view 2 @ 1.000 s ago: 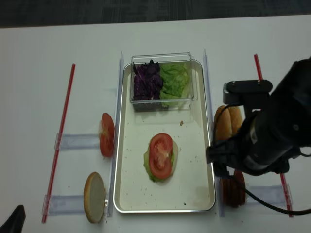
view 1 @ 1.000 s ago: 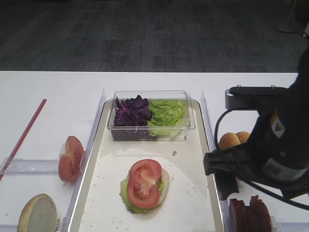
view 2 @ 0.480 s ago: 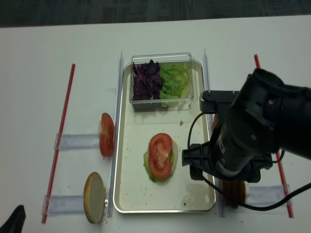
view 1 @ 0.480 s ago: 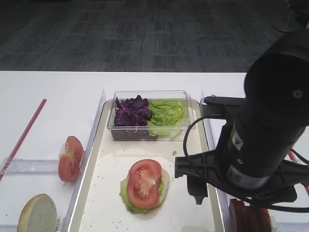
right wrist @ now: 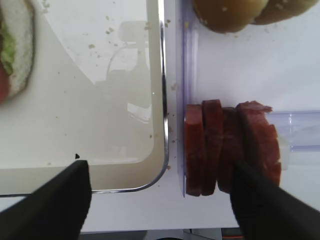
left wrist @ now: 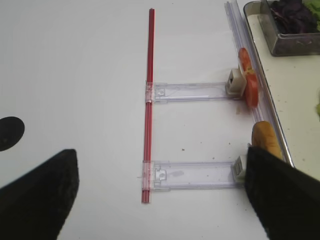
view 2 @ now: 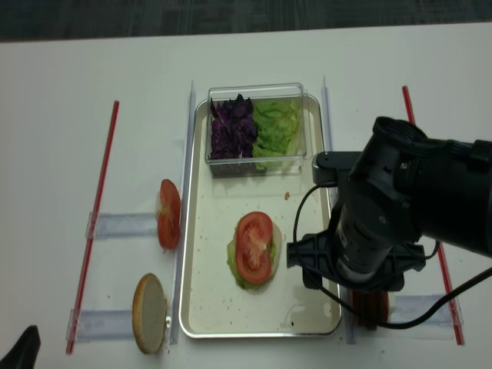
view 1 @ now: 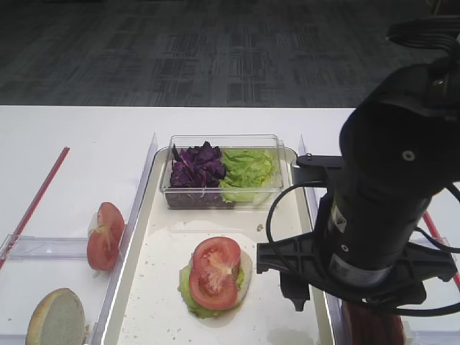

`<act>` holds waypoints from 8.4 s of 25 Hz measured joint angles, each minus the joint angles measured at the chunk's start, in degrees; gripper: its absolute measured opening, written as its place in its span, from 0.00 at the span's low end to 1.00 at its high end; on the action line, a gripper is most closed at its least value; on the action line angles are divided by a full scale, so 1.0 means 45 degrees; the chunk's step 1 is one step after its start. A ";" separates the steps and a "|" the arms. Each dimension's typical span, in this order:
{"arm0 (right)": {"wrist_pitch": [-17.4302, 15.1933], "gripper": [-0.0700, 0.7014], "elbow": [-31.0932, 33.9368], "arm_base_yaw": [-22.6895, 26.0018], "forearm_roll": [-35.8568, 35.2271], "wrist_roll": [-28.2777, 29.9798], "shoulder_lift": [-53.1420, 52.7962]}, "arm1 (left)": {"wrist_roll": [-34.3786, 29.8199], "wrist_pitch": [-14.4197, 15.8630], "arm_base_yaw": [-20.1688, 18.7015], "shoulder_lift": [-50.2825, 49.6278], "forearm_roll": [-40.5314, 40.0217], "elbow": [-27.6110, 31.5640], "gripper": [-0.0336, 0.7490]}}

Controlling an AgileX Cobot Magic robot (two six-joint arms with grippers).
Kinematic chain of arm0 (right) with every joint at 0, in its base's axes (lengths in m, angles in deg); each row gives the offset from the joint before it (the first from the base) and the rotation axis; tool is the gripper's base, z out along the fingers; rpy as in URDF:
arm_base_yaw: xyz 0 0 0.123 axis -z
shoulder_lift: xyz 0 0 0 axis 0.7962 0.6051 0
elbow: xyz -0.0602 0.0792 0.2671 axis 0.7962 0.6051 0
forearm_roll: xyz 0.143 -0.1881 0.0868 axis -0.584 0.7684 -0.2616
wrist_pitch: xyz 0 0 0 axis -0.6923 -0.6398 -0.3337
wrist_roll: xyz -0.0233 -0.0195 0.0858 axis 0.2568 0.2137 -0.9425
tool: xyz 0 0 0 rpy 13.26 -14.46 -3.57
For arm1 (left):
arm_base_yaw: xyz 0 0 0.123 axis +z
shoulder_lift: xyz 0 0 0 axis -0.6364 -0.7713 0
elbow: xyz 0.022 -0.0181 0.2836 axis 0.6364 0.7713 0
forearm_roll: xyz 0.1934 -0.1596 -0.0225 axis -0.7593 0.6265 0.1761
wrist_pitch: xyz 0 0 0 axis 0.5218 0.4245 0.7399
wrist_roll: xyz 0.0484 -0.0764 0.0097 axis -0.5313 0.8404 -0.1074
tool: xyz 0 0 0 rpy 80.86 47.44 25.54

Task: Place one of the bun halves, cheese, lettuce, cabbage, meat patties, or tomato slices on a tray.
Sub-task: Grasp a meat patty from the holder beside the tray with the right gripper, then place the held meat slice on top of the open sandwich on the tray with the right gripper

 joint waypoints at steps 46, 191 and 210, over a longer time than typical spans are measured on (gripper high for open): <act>0.1284 0.44 0.1176 0.0000 0.0021 0.0323 0.0378 | 0.0000 0.0000 0.0000 0.0000 0.0000 0.0000 0.83; 0.2937 0.23 -0.1614 0.2952 -1.2718 1.4325 0.0882 | 0.0000 0.0000 0.0000 0.0000 0.0000 0.0000 0.83; 0.2935 0.23 -0.1614 0.2952 -1.2996 1.4840 0.2492 | 0.0000 0.0000 0.0000 0.0000 0.0000 0.0000 0.83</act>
